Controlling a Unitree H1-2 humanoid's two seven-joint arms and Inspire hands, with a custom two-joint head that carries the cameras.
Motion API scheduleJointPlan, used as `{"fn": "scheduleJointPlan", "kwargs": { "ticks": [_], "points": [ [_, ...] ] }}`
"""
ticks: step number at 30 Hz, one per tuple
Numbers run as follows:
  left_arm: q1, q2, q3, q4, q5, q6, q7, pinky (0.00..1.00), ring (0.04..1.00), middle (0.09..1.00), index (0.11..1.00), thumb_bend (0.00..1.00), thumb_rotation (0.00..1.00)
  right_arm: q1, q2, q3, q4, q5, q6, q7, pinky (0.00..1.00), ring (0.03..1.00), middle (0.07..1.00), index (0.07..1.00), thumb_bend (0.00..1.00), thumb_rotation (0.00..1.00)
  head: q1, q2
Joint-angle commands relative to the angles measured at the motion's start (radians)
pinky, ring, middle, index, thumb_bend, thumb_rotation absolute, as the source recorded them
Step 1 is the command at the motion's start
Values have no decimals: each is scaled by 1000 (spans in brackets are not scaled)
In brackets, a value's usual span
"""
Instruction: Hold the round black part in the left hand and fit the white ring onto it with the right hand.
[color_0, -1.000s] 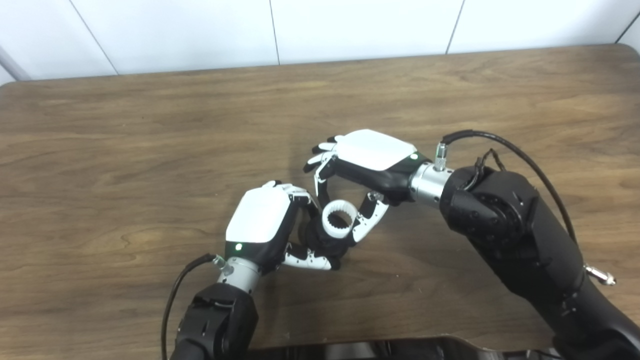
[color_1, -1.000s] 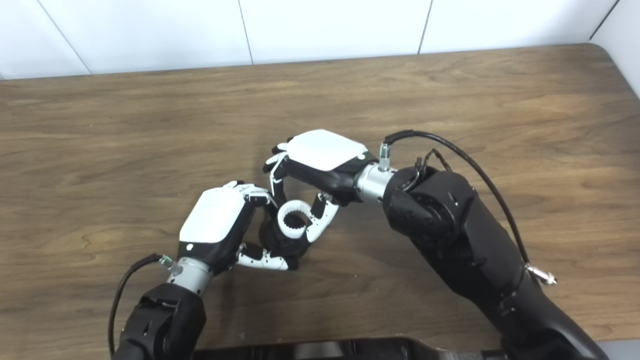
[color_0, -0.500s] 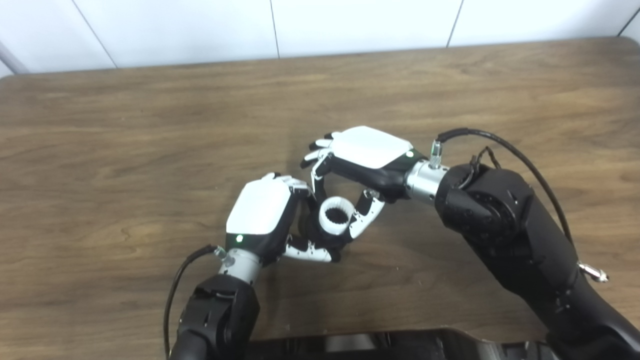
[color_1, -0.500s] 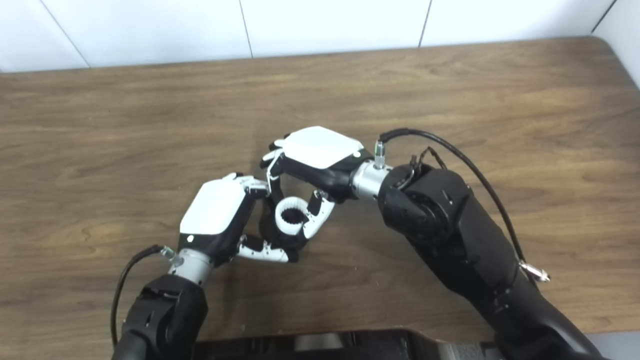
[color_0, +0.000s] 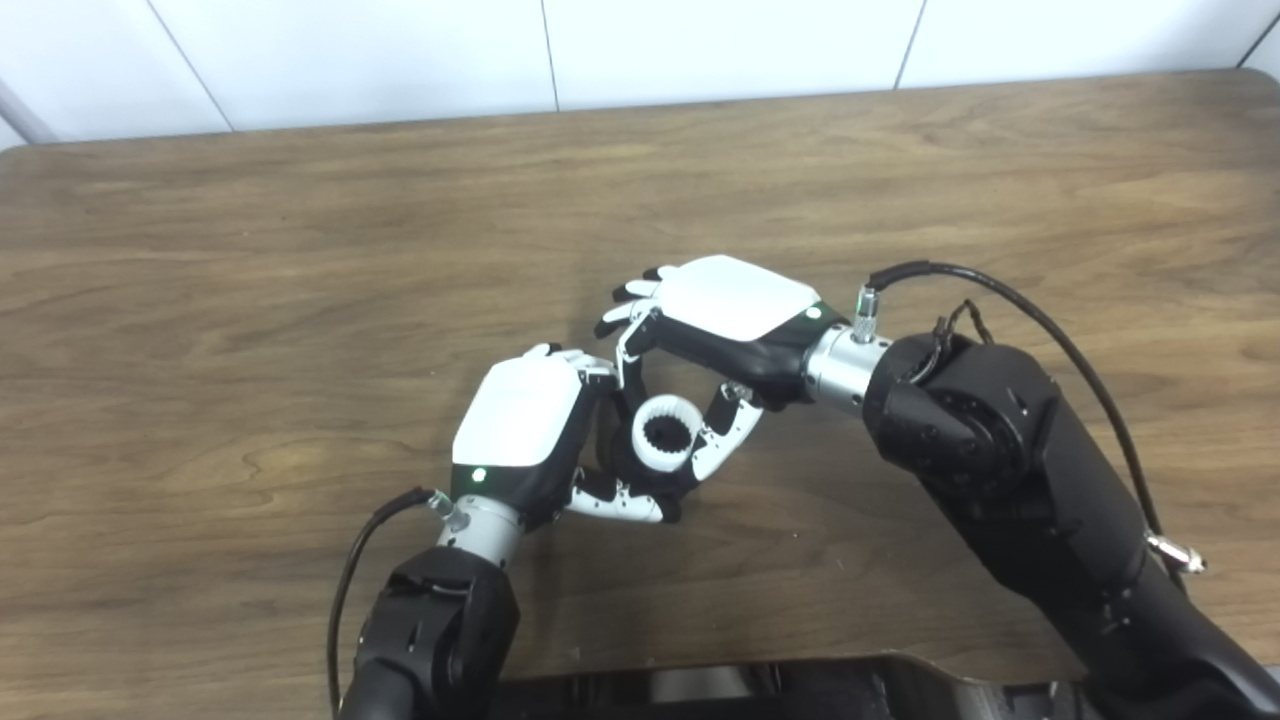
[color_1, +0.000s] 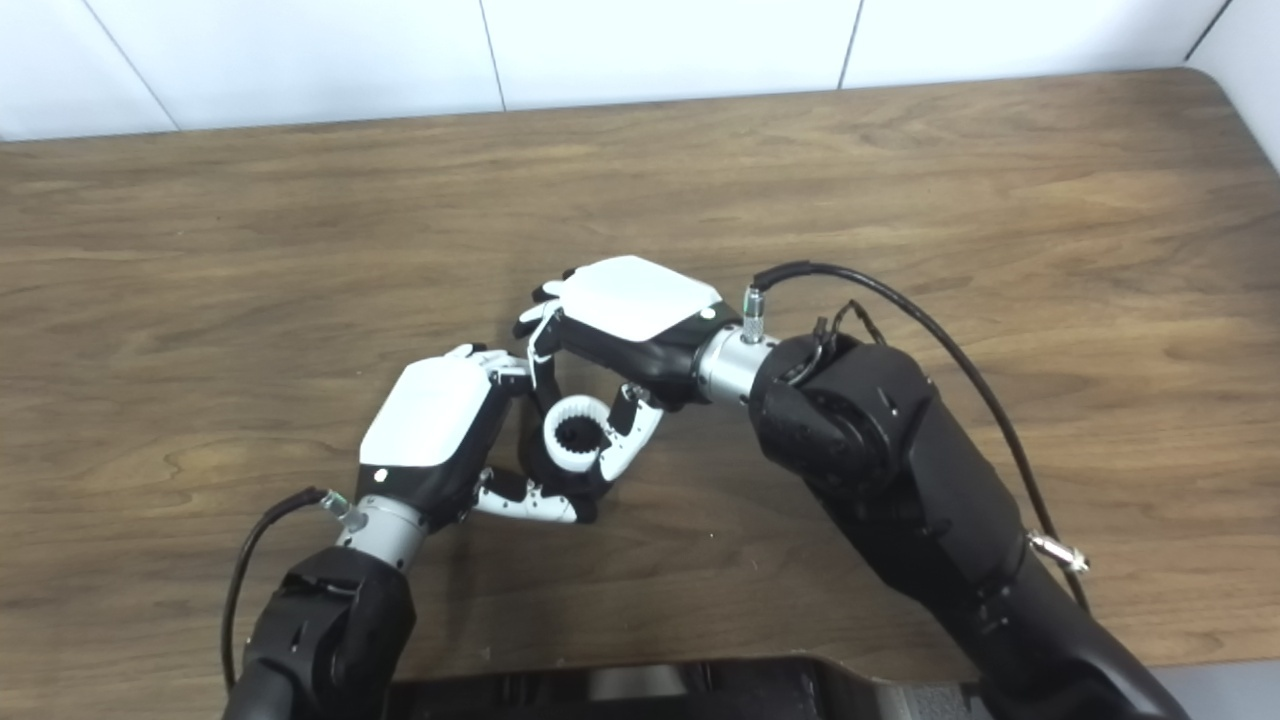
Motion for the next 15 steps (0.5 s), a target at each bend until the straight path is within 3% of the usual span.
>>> {"fn": "scheduleJointPlan", "kwargs": {
  "ticks": [1,15],
  "points": [
    [-10,-5,-5,-19,-2,-12,10,915,834,760,485,520,50,-13,9,-8,-12,0,-19,-16,1000,959,875,485,524,137,-1,0],
    [-9,-10,-8,-25,5,-6,4,920,844,763,486,519,52,-3,13,-20,6,-5,-27,-24,995,959,872,485,524,136,0,4]
  ]
}}
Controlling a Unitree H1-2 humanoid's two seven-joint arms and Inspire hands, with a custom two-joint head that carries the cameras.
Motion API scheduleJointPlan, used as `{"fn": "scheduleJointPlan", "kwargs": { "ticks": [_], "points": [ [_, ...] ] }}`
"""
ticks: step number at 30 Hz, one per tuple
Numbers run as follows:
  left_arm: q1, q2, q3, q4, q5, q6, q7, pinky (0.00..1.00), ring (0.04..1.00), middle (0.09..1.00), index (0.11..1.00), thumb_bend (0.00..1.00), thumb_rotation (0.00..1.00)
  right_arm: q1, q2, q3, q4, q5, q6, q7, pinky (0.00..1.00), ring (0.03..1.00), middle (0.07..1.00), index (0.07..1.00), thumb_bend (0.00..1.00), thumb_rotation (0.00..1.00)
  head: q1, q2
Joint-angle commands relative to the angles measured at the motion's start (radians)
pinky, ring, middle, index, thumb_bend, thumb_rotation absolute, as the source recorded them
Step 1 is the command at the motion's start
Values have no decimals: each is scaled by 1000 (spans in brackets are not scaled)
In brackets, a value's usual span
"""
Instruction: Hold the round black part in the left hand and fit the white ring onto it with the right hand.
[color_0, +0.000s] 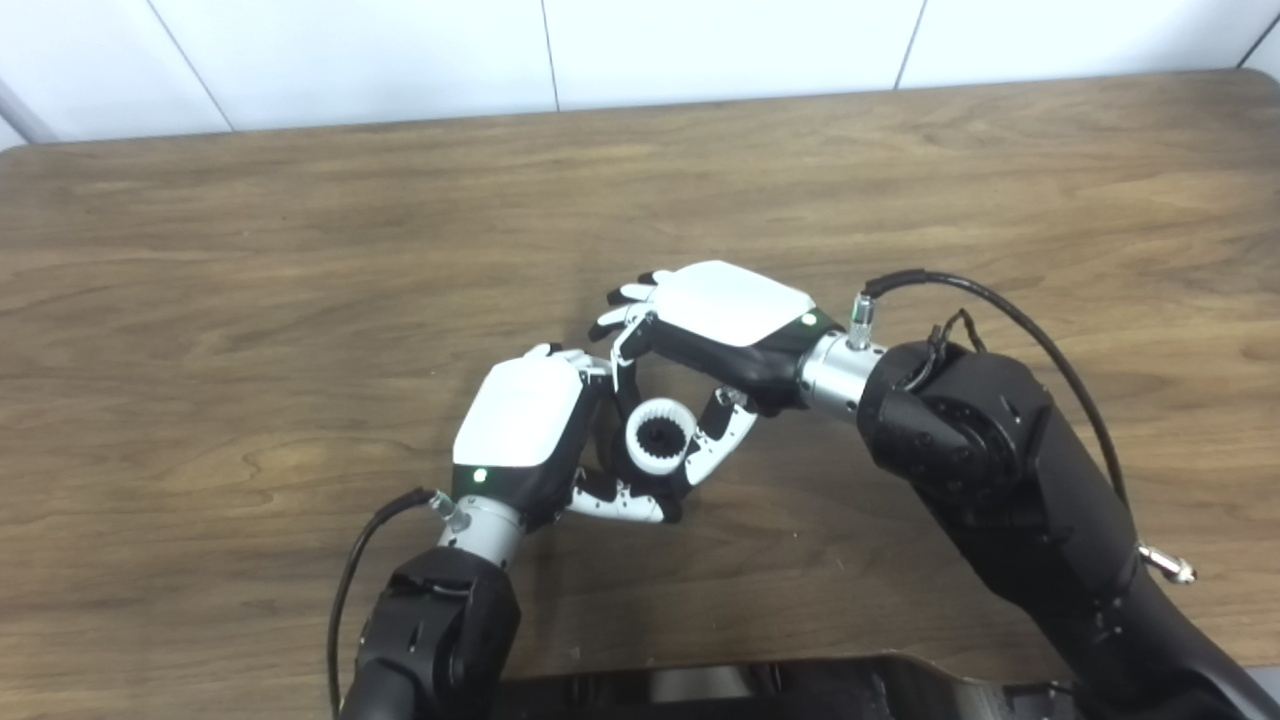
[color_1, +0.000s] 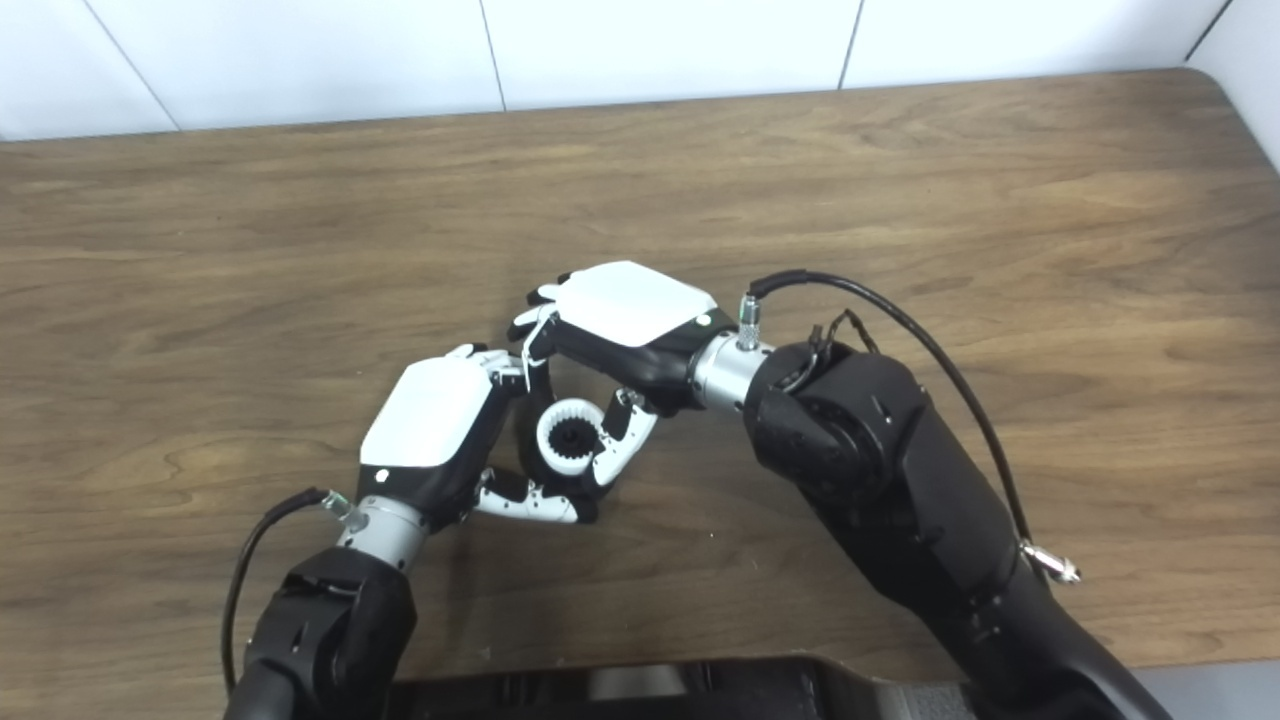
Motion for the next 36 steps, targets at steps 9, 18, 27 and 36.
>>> {"fn": "scheduleJointPlan", "kwargs": {
  "ticks": [9,18,27,36],
  "points": [
    [-6,-9,-4,-31,1,-7,2,921,839,763,486,518,51,-15,-9,-18,28,-4,-36,-36,987,957,870,485,523,137,1,2],
    [-6,-5,-7,-32,5,-11,2,917,838,765,486,518,52,-12,-9,-40,53,11,-50,-54,985,953,864,484,524,137,-4,3],
    [-8,-8,-5,-30,4,-8,2,918,840,764,486,518,51,-12,-8,-37,50,9,-48,-47,989,953,866,486,524,139,-2,3],
    [-12,-11,-4,-23,4,-3,2,922,843,766,486,519,52,-19,-16,-39,43,9,-52,-41,994,954,872,490,524,153,-10,1]
  ]
}}
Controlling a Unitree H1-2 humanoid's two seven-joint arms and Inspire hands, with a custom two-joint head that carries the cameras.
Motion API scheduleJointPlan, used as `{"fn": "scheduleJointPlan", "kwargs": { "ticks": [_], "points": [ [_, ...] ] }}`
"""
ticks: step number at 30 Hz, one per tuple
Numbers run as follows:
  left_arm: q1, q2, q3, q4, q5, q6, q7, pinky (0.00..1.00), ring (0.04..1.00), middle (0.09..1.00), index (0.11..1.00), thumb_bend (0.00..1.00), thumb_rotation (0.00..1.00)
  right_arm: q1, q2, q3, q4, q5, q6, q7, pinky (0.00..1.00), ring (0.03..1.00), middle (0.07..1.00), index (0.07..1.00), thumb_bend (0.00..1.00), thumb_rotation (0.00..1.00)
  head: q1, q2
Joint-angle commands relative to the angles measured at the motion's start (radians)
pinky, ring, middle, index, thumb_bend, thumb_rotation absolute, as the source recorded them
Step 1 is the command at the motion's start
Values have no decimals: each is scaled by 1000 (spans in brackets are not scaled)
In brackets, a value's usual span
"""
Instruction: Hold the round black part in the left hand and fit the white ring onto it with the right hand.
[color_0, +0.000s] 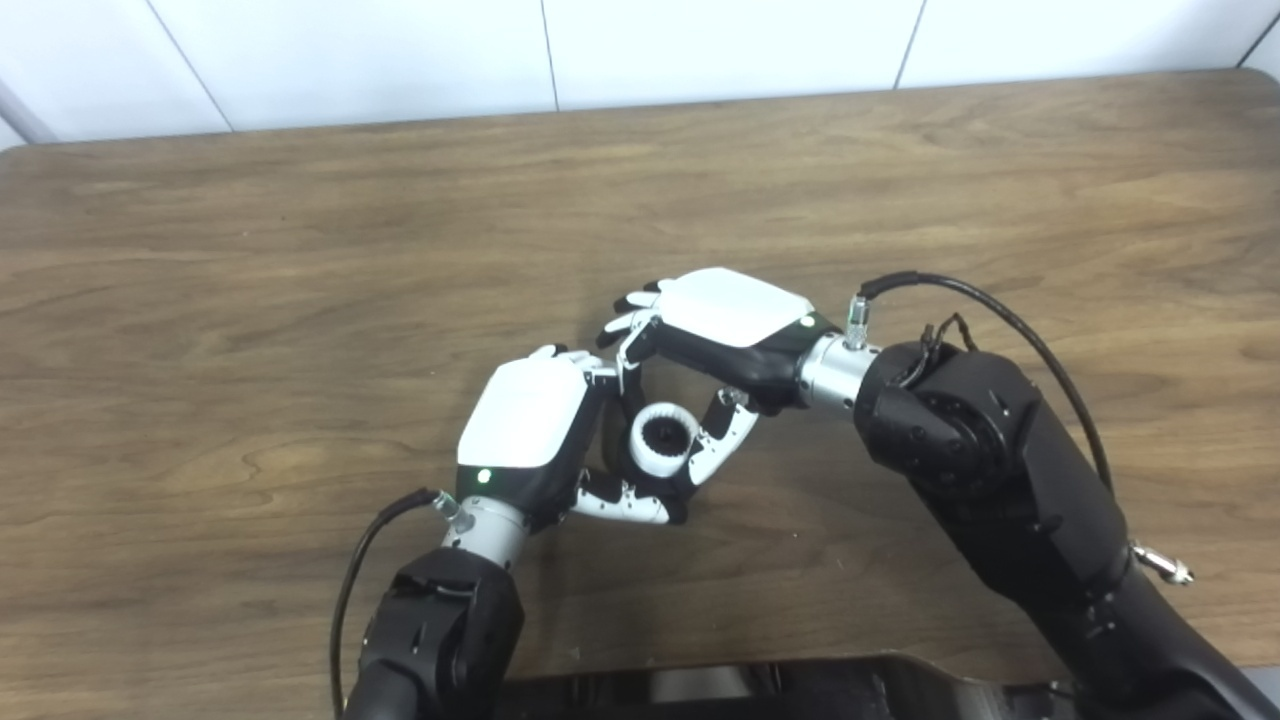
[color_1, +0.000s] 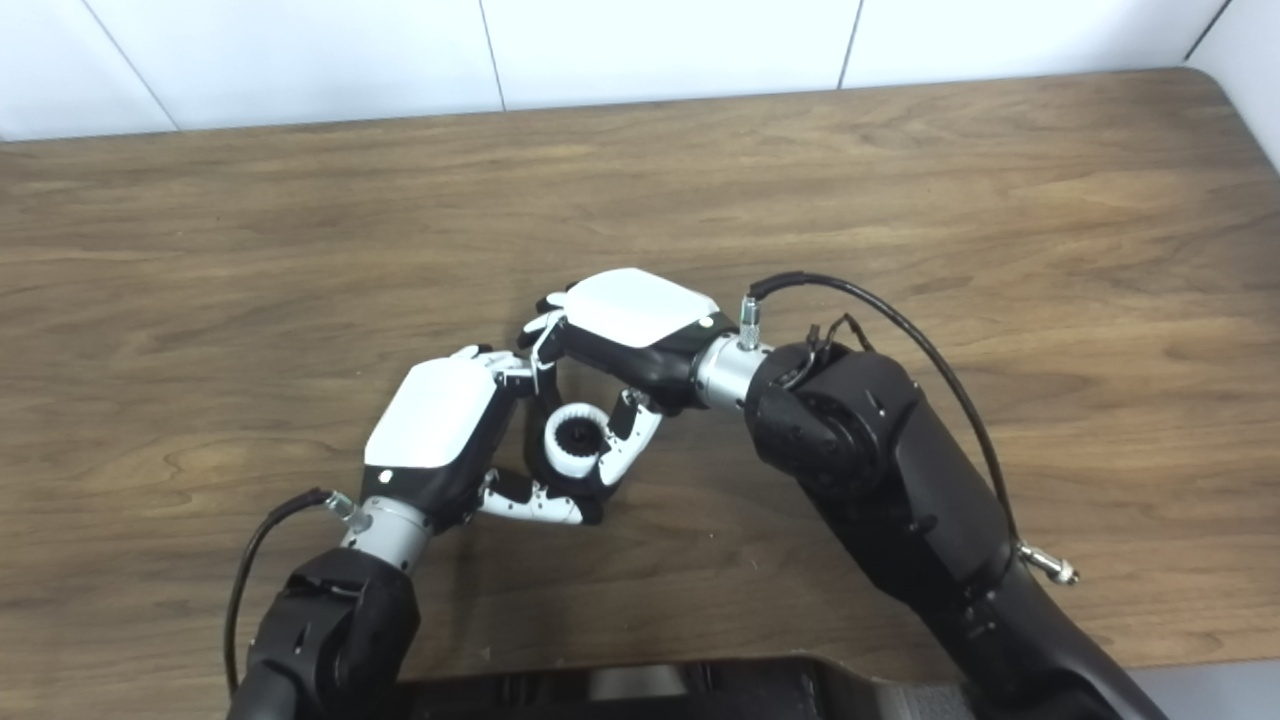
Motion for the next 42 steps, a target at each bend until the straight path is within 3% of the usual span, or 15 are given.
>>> {"fn": "scheduleJointPlan", "kwargs": {
  "ticks": [1,26,27,28,29,32,42],
  "points": [
    [-13,-7,-1,-17,4,-6,9,922,844,766,486,519,51,-30,-14,-22,-16,-9,-12,-17,994,953,872,490,524,154,0,3],
    [-17,-14,2,-15,14,-5,4,924,845,765,486,519,52,-33,-13,-24,-13,2,-7,-7,991,956,876,493,524,153,0,5],
    [-18,-14,1,-14,15,-6,6,921,843,764,486,519,52,-32,-14,-24,-13,3,-8,-8,987,954,875,550,723,198,0,5],
    [-18,-13,1,-13,15,-7,7,920,841,763,486,519,53,-32,-14,-24,-13,3,-8,-9,981,953,874,589,849,232,0,5],
    [-19,-13,1,-13,15,-7,7,919,841,763,486,519,53,-32,-14,-24,-14,3,-8,-8,979,952,874,602,892,243,0,9],
    [-20,-15,1,-16,20,-3,-1,925,845,766,486,519,53,-33,-15,-22,-16,2,-8,-5,975,952,876,623,938,260,0,9],
    [-20,-15,1,-16,19,-5,0,923,845,766,487,518,53,-34,-20,-18,-20,3,-6,3,980,957,880,625,942,250,-2,13]
  ]
}}
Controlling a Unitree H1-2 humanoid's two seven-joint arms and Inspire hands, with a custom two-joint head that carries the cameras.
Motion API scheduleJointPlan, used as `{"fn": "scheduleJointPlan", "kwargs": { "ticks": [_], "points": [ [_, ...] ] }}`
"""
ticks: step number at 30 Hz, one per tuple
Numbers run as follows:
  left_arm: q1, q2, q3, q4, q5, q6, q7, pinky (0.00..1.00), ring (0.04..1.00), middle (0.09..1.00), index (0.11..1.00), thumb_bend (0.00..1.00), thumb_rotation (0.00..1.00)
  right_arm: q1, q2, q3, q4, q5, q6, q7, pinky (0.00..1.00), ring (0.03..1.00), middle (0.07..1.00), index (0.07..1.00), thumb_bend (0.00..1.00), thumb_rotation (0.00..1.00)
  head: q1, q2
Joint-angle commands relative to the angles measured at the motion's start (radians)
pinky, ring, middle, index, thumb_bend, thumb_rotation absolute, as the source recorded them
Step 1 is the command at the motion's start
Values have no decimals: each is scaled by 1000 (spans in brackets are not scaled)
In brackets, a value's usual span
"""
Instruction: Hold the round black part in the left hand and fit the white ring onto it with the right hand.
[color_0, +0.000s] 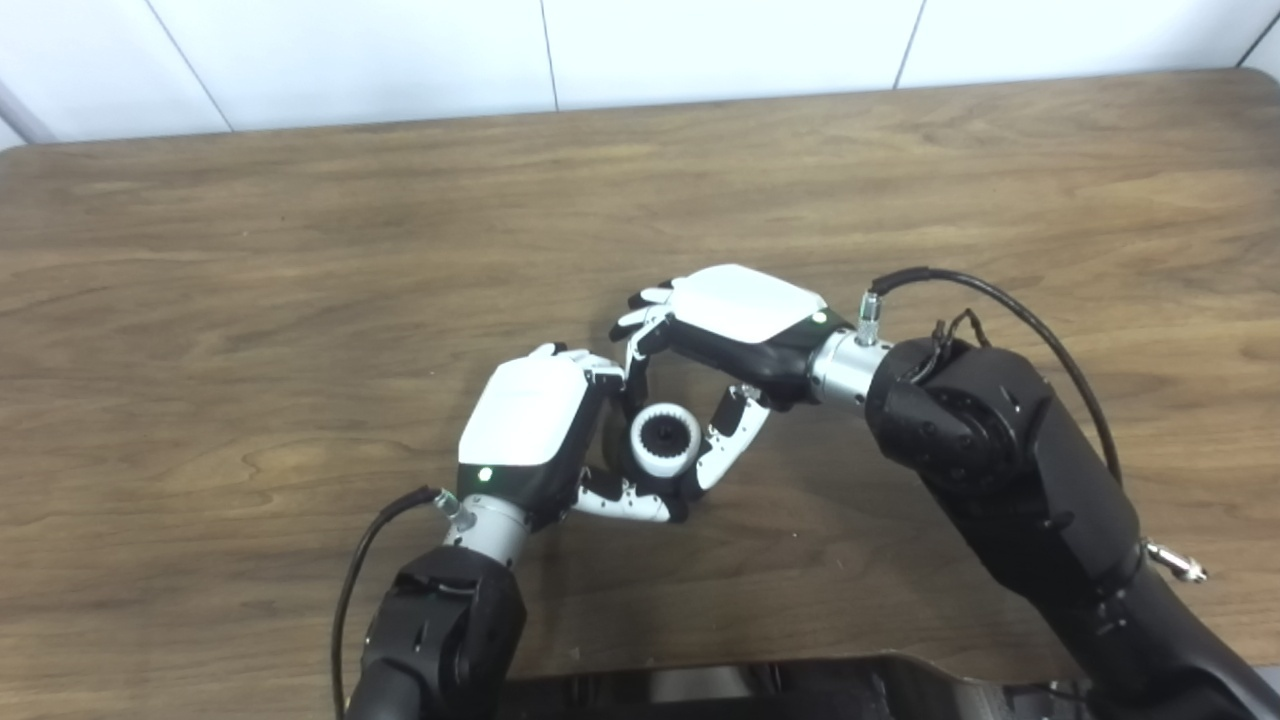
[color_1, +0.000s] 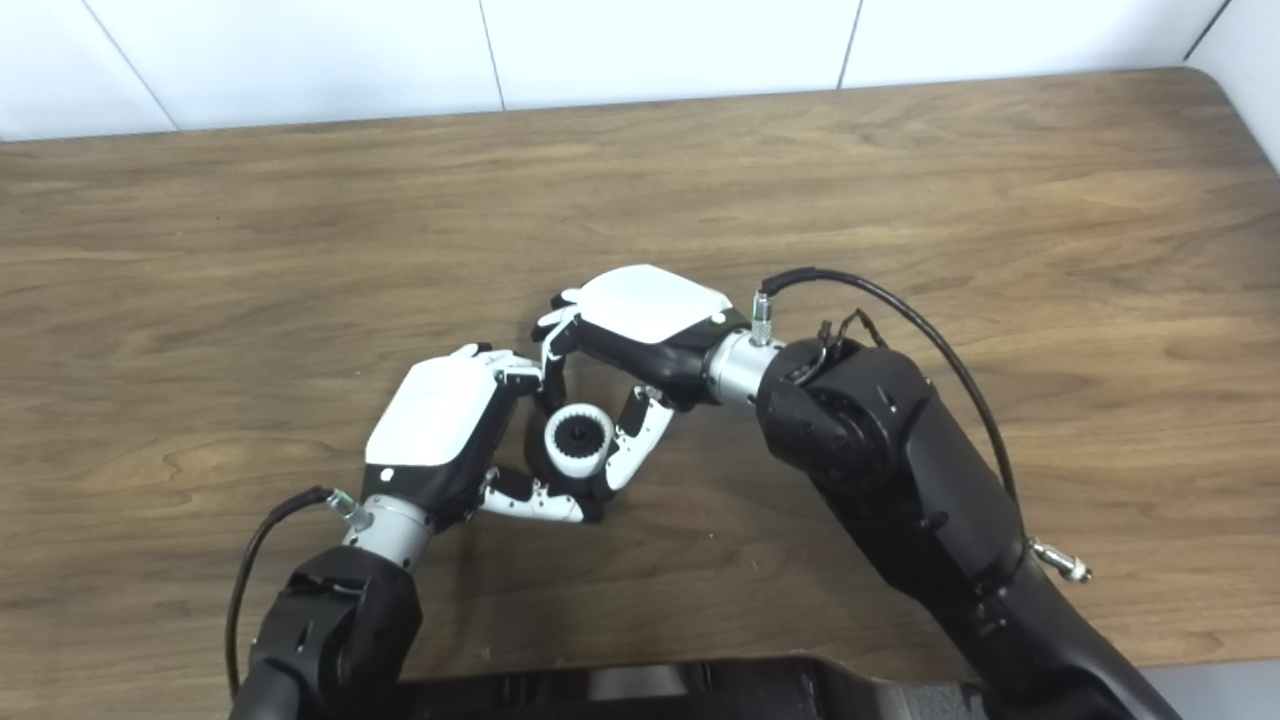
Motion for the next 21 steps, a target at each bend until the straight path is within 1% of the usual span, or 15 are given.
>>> {"fn": "scheduleJointPlan", "kwargs": {
  "ticks": [1,7,11,13,15,21],
  "points": [
    [-19,-4,-1,-17,13,-5,3,926,847,767,487,518,53,-33,-1,-9,-20,2,-7,-4,980,957,881,625,941,250,1,1],
    [-18,-7,-1,-21,20,-2,0,929,849,768,487,518,53,-29,1,-14,-20,9,-9,-11,982,957,879,617,942,244,1,1],
    [-18,-4,2,-11,7,-10,18,920,842,763,486,519,52,-31,1,-19,-21,10,-6,-14,977,951,875,610,948,233,-2,-1],
    [-18,-4,2,-12,10,-8,14,923,843,764,487,519,52,-33,-2,-24,-26,10,-7,-15,972,948,872,605,952,235,-2,-1],
    [-19,-7,3,-13,15,-3,5,925,845,767,487,518,53,-34,-5,-30,-32,12,-5,-12,976,950,872,602,952,239,-5,-3],
    [-25,-7,9,3,13,0,14,923,848,767,487,518,53,-36,-16,-59,-52,23,6,0,984,953,870,600,954,245,-6,-7]
  ]
}}
